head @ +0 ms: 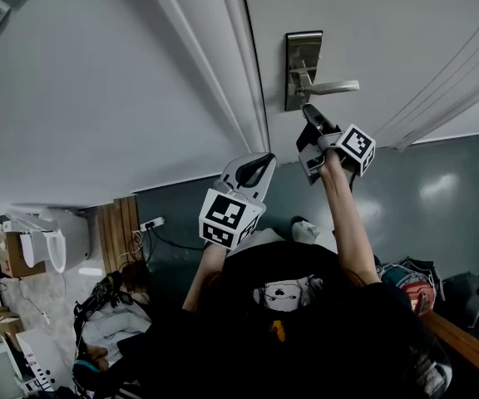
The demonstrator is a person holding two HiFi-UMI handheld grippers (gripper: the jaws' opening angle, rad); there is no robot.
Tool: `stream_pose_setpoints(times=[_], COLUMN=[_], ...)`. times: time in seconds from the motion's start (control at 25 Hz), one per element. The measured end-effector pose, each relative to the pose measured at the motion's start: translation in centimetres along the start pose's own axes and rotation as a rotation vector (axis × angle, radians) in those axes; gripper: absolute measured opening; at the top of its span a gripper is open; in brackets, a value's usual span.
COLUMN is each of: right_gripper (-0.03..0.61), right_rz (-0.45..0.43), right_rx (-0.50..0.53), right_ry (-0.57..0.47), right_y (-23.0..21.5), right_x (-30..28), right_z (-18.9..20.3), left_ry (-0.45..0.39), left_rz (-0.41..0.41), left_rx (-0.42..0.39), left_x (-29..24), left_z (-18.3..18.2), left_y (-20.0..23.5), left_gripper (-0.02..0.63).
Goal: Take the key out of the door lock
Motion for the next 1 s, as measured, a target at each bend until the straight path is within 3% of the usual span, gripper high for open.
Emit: stream_pose_setpoints(times=[0.44,1.0], right_gripper=[0.021,0.021], right_rz=[-0.008,0.018], right_rx=[0.042,0.109], right_ry=[0.003,0.008], right_y=[2.3,3.8], right_x=[3.3,10.9], right_z=[2.2,6.5], left_ry=[-0.025,0.003], left_rz=[0.023,0.076], left_rx=[0.001,0.062], left_x=[2.9,5.2], left_z=[0.2,3.8], left_y=[-0.8,-2.3], left_gripper=[0.008,0.008])
Point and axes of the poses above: the fingertips, and each gripper's own axes: x backward along the fingers, y to its left, z out of its underside, the point moved 4 cm from there along x, backward along the fingers, and after that the axes turned 6 degrees about -z, right-handed, at the moved point
